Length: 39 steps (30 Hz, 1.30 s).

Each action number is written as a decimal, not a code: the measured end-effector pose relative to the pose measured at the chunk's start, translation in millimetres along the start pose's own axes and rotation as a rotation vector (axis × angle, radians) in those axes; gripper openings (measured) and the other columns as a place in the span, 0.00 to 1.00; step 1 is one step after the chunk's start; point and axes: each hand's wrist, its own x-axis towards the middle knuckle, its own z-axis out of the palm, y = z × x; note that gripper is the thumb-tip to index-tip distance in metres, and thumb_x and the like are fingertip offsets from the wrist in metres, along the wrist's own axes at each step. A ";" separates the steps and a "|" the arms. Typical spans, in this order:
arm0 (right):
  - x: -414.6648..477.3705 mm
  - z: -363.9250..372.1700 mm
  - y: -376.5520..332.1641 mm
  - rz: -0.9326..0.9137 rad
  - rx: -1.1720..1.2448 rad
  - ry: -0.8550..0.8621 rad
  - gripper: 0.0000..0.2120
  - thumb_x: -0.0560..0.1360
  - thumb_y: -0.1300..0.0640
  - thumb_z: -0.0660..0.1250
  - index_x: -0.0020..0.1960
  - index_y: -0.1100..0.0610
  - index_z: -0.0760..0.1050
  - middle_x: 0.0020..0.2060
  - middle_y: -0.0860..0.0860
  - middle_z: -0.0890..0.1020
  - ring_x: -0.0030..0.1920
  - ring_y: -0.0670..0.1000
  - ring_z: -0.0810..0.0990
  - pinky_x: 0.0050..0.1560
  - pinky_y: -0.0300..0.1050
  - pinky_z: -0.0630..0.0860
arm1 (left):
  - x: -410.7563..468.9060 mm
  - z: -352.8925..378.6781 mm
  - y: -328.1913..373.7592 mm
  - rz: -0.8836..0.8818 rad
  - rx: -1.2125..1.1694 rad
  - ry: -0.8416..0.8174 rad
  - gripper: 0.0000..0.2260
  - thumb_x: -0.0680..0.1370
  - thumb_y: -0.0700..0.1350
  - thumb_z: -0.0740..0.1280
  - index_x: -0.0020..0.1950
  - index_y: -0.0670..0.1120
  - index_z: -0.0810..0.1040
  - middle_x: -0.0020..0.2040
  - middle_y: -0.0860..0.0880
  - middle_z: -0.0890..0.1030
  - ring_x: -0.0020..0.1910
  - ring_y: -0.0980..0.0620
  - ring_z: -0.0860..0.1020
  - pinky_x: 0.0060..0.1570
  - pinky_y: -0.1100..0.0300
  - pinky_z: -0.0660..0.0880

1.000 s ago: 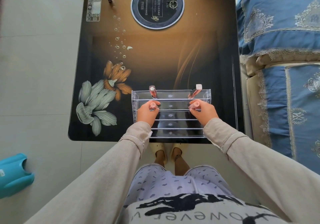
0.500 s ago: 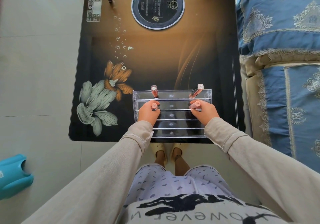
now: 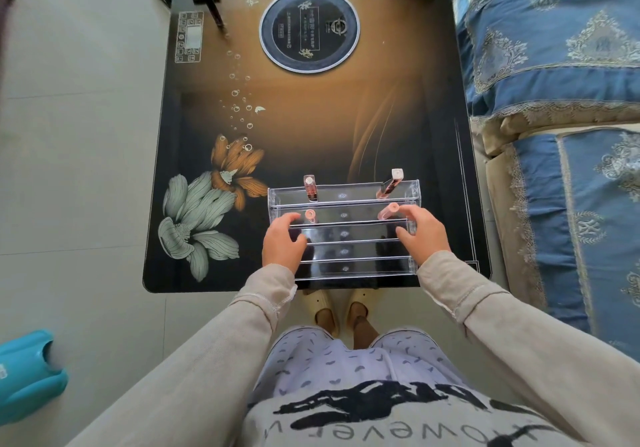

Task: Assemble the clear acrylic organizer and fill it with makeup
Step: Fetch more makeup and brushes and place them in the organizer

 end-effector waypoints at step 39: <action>-57.8 87.6 19.6 -0.345 -1.043 -0.890 0.14 0.77 0.60 0.58 0.57 0.60 0.78 0.58 0.58 0.80 0.59 0.57 0.78 0.57 0.43 0.73 | -288.8 102.0 -166.7 -1.021 -0.525 0.046 0.10 0.77 0.39 0.62 0.54 0.40 0.80 0.55 0.41 0.82 0.48 0.45 0.80 0.47 0.61 0.74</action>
